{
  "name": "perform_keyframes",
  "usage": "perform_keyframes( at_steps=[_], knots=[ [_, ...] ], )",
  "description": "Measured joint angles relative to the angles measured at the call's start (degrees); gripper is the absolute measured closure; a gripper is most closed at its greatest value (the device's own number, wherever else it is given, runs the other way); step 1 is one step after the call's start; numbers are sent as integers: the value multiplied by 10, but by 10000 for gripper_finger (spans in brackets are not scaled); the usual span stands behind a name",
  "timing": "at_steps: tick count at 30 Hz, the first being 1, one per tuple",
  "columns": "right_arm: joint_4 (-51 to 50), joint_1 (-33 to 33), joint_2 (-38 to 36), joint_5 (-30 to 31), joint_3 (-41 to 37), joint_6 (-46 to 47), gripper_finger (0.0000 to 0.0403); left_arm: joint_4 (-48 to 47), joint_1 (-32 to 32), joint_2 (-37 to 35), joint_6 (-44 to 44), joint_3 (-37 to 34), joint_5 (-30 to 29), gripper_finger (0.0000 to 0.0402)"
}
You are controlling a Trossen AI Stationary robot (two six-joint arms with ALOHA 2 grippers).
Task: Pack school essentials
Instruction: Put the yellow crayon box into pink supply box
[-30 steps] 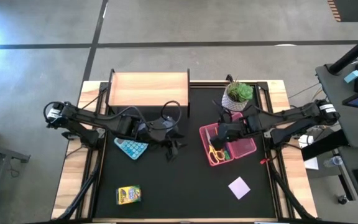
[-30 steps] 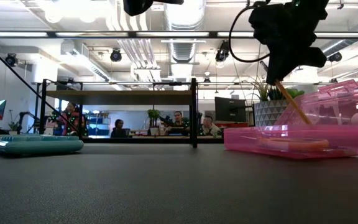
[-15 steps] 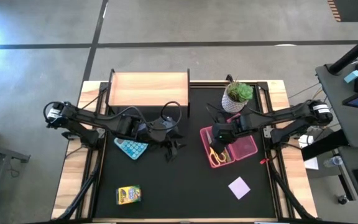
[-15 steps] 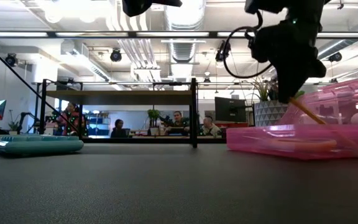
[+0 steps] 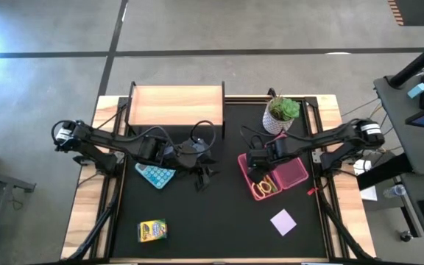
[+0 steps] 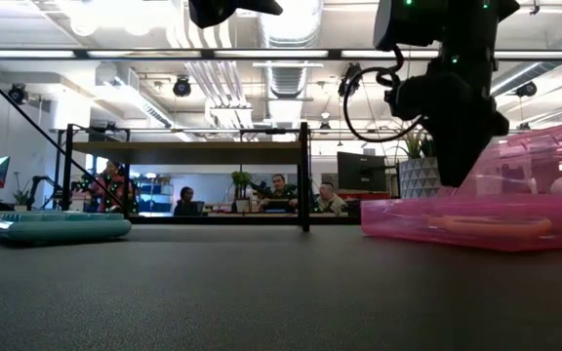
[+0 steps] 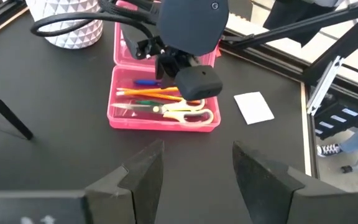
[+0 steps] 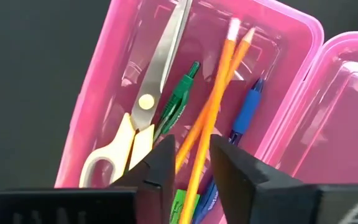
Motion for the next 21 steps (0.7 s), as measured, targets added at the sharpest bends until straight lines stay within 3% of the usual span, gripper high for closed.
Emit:
perform_keyframes(
  at_steps=[10, 21],
  knots=[
    [-16, 1, -46, -1, 0, 45, 250, -1, 0, 0, -1, -1, 0, 228],
    [70, 75, -106, -1, 0, 74, 255, -38, -4, 2, -59, -10, 36, 228]
  ],
)
